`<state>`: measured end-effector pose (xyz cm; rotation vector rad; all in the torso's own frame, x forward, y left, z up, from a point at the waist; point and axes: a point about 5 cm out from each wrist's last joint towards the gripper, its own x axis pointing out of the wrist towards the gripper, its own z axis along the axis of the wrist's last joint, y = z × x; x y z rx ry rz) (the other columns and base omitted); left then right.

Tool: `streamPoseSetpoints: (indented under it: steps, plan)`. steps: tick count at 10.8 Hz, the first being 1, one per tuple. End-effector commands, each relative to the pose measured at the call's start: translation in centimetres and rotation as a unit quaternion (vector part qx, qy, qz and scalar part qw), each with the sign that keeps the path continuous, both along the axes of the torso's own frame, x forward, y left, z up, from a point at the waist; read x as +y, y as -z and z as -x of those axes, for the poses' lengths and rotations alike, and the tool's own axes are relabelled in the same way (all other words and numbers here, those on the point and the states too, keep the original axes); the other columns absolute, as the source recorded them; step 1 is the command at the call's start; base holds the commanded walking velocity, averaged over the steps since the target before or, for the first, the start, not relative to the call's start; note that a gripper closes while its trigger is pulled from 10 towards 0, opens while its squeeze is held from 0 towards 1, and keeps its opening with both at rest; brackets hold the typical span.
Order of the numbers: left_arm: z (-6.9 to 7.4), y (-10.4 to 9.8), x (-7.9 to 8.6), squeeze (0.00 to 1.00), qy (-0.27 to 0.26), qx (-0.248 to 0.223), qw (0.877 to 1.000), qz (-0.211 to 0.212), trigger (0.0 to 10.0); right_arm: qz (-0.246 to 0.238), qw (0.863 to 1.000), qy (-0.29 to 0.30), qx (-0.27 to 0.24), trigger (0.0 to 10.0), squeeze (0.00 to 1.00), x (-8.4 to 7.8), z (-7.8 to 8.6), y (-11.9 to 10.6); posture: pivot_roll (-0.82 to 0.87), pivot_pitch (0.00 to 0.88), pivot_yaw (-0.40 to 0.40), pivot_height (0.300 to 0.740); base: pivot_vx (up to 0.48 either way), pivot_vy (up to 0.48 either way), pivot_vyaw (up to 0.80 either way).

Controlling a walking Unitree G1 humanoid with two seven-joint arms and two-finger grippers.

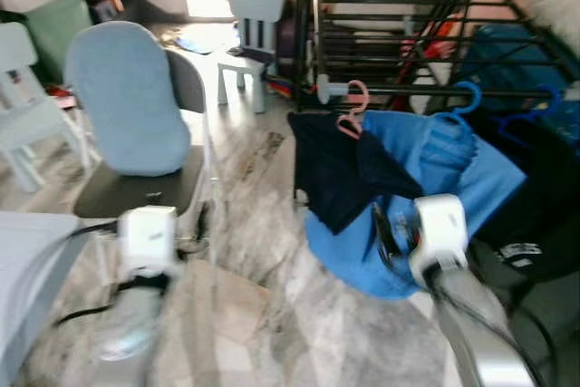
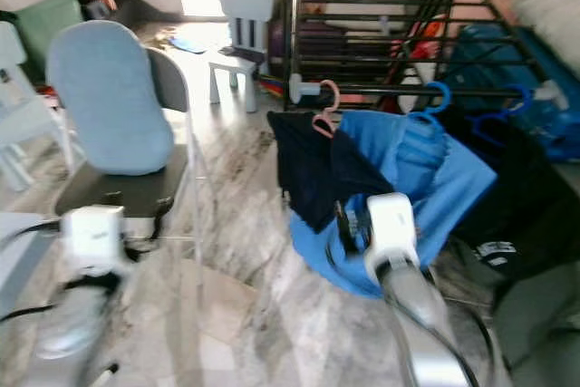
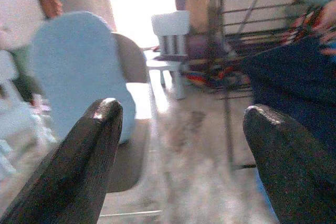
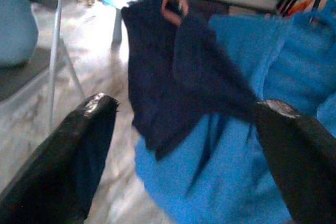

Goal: Hang hanger

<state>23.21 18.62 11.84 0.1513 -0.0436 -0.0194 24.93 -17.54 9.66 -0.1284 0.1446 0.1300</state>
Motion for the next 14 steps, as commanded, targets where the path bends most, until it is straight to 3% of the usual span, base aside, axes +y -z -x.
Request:
streamPoseSetpoints:
  steps: [1,3,6,9,11,12,14]
  plan:
    - [0.1,-0.4,0.2,0.0,-0.001,-0.004,1.0,-0.006,10.0,0.0,1.0,-0.002,-0.006,10.0,0.0,-0.1,0.1,-0.5,-0.03,0.0,0.032,0.74,0.0,0.0,0.0]
    - [0.6,0.1,0.9,0.0,0.001,0.012,1.0,-0.016,10.0,0.008,1.0,-0.012,0.001,10.0,0.0,-1.0,2.8,-0.2,-0.08,0.0,0.065,0.74,0.0,0.0,0.0]
    - [-0.5,1.2,-0.4,0.0,-0.017,0.013,1.0,0.011,10.0,0.008,1.0,0.012,-0.013,10.0,0.0,-2.0,1.8,-0.2,-0.12,0.0,0.078,0.74,0.0,0.0,0.0]
    - [-2.1,0.9,-0.5,0.0,0.006,0.0,1.0,0.001,10.0,-0.001,0.999,0.037,-0.017,10.0,0.0,-2.5,1.6,0.1,-0.15,0.0,0.112,0.74,0.0,0.0,0.0]
    - [-2.5,1.2,-0.7,0.0,-0.001,0.008,1.0,0.011,10.0,-0.005,0.999,0.027,-0.015,10.0,0.0,-1.6,2.0,0.2,-0.18,0.0,0.132,0.74,0.0,0.0,0.0]
    - [-2.5,1.3,-1.6,0.0,0.016,0.002,1.0,0.007,10.0,0.003,1.0,0.012,-0.008,10.0,0.0,-1.1,2.1,0.7,-0.16,0.0,0.092,0.74,0.0,0.0,0.0]
    - [-2.2,1.8,-1.2,0.0,-0.021,0.008,0.999,0.025,10.0,0.009,1.0,-0.018,-0.01,10.0,0.0,-0.3,1.2,0.3,-0.14,0.0,0.062,0.74,0.0,0.0,0.21]
